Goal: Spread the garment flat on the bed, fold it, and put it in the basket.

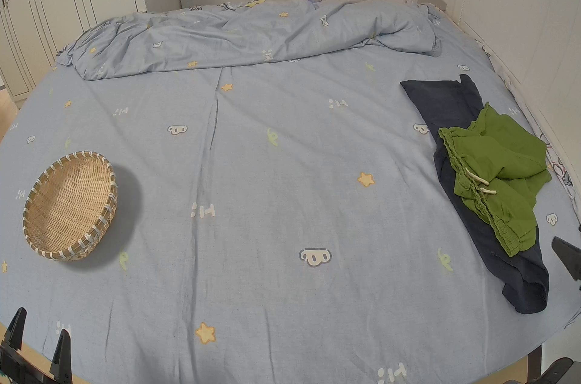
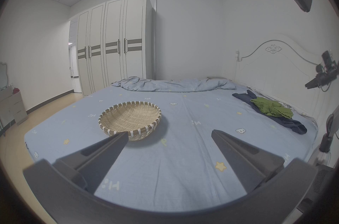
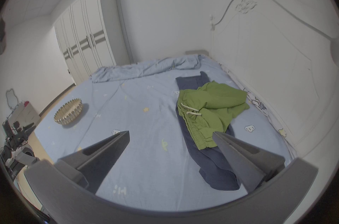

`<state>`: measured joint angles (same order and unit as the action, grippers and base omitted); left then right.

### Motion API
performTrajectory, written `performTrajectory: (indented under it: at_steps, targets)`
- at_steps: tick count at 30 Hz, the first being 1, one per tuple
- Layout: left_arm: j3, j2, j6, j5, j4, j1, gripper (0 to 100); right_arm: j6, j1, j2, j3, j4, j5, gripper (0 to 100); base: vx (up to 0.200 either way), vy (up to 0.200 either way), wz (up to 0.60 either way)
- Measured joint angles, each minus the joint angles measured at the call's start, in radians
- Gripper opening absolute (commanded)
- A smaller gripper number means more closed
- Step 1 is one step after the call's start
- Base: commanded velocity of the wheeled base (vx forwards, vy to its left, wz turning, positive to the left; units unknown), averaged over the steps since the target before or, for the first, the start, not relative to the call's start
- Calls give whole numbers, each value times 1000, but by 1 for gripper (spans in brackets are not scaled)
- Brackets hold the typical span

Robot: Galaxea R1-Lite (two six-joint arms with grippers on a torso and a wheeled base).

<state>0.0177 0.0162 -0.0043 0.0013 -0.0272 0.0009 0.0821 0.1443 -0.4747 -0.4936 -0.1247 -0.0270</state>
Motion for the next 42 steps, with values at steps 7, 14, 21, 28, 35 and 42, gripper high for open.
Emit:
performTrajectory:
  at_steps: [7,14,21,28,35,42]
  targets:
    - [0,0,0,0,0,0,100,-39,7,-333,-114,57,-53,100,0,0,0]
    - [0,0,0,0,0,1,100,-76,7,-684,-265,130,-133,100,0,0,0]
    - [0,0,0,0,0,0,100,-107,9,-1017,-451,193,-234,100,0,0,0]
    - [0,0,0,0,0,0,100,-124,8,-1260,-616,281,-298,100,0,0,0]
    - [0,0,0,0,0,0,100,-121,3,-1340,-646,321,-301,0,0,0,0]
    - [0,0,0,0,0,0,100,-120,1,-1360,-647,325,-300,0,0,0,0]
